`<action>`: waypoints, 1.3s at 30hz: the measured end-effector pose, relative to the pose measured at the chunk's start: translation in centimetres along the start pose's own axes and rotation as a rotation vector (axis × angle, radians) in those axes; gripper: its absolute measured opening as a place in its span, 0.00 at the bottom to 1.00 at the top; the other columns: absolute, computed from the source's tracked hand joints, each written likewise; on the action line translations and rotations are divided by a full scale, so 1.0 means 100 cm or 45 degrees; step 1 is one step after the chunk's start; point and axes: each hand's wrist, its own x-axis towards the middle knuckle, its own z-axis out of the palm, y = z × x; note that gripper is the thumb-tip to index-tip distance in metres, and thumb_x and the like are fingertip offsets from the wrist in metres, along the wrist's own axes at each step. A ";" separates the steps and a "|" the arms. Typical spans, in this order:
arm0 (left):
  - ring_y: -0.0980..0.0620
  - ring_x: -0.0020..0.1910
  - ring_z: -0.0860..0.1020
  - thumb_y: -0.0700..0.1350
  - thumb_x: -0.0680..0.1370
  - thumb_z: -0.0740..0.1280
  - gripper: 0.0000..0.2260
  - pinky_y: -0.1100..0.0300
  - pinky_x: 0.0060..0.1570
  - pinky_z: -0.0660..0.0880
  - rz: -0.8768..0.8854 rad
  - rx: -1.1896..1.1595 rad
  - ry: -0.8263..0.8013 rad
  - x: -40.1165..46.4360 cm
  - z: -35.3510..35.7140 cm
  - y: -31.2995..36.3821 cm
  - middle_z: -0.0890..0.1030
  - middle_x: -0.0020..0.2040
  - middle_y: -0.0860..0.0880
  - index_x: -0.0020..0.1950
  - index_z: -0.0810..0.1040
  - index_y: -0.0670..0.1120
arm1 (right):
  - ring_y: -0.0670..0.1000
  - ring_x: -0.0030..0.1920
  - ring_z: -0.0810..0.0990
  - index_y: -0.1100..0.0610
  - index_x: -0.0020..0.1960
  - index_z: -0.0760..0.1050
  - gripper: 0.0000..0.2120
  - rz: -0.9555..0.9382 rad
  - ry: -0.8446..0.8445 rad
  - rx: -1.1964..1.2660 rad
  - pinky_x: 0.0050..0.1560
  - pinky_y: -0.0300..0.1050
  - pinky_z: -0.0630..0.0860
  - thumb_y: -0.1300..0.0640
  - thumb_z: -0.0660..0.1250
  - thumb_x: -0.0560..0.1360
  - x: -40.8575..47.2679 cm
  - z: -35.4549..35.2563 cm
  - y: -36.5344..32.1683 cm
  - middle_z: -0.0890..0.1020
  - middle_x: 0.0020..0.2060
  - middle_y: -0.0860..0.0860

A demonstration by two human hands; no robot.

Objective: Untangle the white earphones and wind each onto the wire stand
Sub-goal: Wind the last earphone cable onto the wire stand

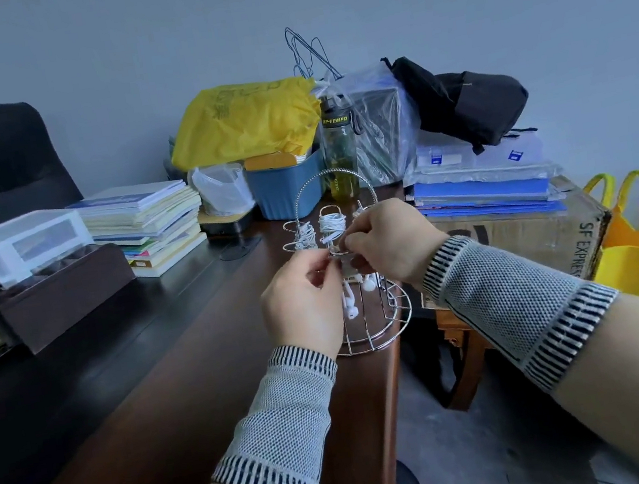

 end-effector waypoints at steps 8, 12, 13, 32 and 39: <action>0.49 0.39 0.81 0.43 0.77 0.69 0.05 0.52 0.42 0.79 0.089 0.160 -0.011 0.004 -0.004 0.003 0.82 0.37 0.52 0.42 0.80 0.49 | 0.62 0.41 0.83 0.67 0.44 0.82 0.13 -0.070 -0.025 0.012 0.46 0.56 0.81 0.60 0.62 0.77 -0.004 -0.003 0.007 0.84 0.37 0.62; 0.50 0.39 0.79 0.43 0.78 0.67 0.06 0.56 0.40 0.75 0.144 0.260 -0.049 0.007 -0.011 0.007 0.81 0.36 0.52 0.42 0.77 0.47 | 0.57 0.33 0.78 0.68 0.48 0.81 0.14 -0.124 -0.010 -0.080 0.38 0.48 0.78 0.58 0.61 0.78 -0.008 -0.005 0.009 0.84 0.38 0.62; 0.50 0.39 0.78 0.44 0.79 0.67 0.06 0.57 0.40 0.74 0.155 0.290 -0.066 0.008 -0.013 0.009 0.81 0.37 0.52 0.42 0.77 0.48 | 0.56 0.32 0.76 0.68 0.48 0.81 0.15 -0.128 -0.004 -0.097 0.37 0.48 0.78 0.58 0.60 0.79 -0.008 -0.005 0.009 0.84 0.39 0.62; 0.44 0.47 0.84 0.39 0.76 0.67 0.06 0.46 0.48 0.81 -0.530 -0.291 -0.201 0.013 -0.019 0.023 0.85 0.40 0.49 0.40 0.79 0.46 | 0.46 0.26 0.75 0.56 0.40 0.80 0.11 0.055 0.475 0.304 0.29 0.39 0.73 0.57 0.63 0.78 -0.038 0.000 0.038 0.82 0.30 0.48; 0.50 0.44 0.83 0.38 0.77 0.66 0.05 0.46 0.50 0.80 -0.629 -0.370 -0.222 0.016 -0.018 0.023 0.84 0.42 0.46 0.41 0.79 0.44 | 0.51 0.27 0.77 0.64 0.41 0.78 0.22 0.651 0.180 0.838 0.27 0.41 0.71 0.44 0.62 0.76 -0.035 0.030 0.027 0.81 0.30 0.56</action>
